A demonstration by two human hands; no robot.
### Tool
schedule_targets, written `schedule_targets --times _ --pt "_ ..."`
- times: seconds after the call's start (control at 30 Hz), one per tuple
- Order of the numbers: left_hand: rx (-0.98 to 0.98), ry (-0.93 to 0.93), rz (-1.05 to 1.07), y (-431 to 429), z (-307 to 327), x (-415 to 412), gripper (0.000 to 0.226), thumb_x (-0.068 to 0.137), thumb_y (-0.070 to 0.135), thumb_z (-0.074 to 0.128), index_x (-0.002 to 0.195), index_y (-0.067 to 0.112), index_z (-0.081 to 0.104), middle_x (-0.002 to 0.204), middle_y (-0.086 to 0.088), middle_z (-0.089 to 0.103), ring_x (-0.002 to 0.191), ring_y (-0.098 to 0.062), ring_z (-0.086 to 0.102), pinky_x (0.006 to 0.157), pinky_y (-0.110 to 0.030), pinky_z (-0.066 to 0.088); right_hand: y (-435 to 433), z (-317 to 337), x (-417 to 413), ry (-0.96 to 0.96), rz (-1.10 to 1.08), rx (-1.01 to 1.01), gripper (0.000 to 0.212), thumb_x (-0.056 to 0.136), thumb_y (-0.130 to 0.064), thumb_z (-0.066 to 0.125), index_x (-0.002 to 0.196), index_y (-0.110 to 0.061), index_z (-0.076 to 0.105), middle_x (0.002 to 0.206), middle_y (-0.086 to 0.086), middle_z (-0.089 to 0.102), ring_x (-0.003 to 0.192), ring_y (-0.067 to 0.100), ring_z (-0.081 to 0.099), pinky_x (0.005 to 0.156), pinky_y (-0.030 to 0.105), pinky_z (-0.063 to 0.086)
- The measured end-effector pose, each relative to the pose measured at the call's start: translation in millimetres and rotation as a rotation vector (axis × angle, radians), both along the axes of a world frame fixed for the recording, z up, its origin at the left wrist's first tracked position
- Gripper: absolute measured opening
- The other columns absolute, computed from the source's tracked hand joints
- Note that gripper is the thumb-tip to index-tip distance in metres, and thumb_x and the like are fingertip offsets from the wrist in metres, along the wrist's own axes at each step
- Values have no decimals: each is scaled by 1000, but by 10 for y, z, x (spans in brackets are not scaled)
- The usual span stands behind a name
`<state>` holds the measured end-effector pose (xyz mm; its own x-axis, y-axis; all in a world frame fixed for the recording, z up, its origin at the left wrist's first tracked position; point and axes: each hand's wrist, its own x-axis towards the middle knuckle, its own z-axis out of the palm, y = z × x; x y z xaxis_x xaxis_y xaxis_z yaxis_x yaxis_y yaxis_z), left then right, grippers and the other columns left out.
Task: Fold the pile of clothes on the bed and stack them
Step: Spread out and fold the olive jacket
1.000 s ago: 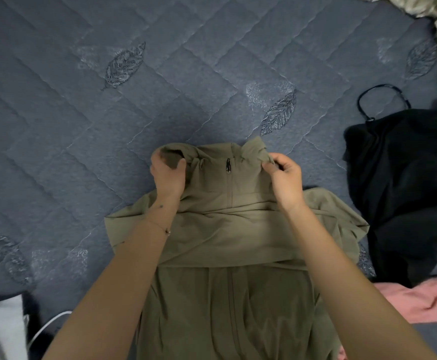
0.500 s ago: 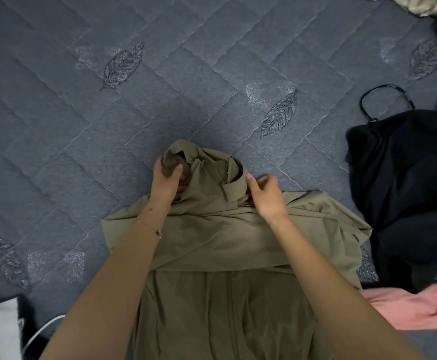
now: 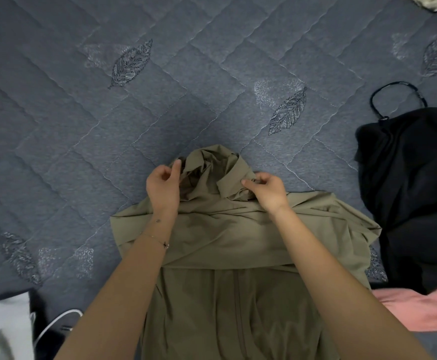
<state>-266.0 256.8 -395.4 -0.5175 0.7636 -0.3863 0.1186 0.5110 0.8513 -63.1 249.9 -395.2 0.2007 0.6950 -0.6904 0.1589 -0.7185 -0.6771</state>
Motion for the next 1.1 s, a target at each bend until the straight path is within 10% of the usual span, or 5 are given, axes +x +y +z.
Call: schedule_targets --times 0.23,0.43,0.63,0.83,1.1 --pt "-3 -212 -61 146 273 15 38 91 12 67 125 17 52 97 -13 64 96 -23 63 97 -38 51 152 328 37 96 -285 212 5 88 1 65 90 -1 69 84 10 61 82 21 52 83 35 45" --pt "172 -92 -168 336 550 27 8 93 16 64 96 10 68 80 9 66 74 3 60 73 -16 49 386 719 161 172 -408 428 7 90 -3 64 85 -8 68 83 8 64 85 17 57 90 36 49" --pt "85 -315 -65 226 527 93 46 96 30 58 55 15 43 55 3 43 59 -11 43 59 -25 43 230 704 199 156 -314 422 50 91 -28 67 52 -15 39 50 -4 37 54 7 34 57 20 31" --pt "-344 -544 -289 6 354 115 39 89 25 67 60 16 42 54 1 48 52 -9 52 58 -28 56 54 436 283 145 -268 30 46 87 -31 70 54 -20 40 54 -2 39 54 10 34 53 26 31" --pt "-564 -385 -507 -156 261 275 64 69 76 55 101 22 64 77 -3 63 51 -13 57 64 -34 59 -128 404 320 211 186 -169 63 77 -56 69 112 -4 70 116 8 70 106 17 65 99 28 47"
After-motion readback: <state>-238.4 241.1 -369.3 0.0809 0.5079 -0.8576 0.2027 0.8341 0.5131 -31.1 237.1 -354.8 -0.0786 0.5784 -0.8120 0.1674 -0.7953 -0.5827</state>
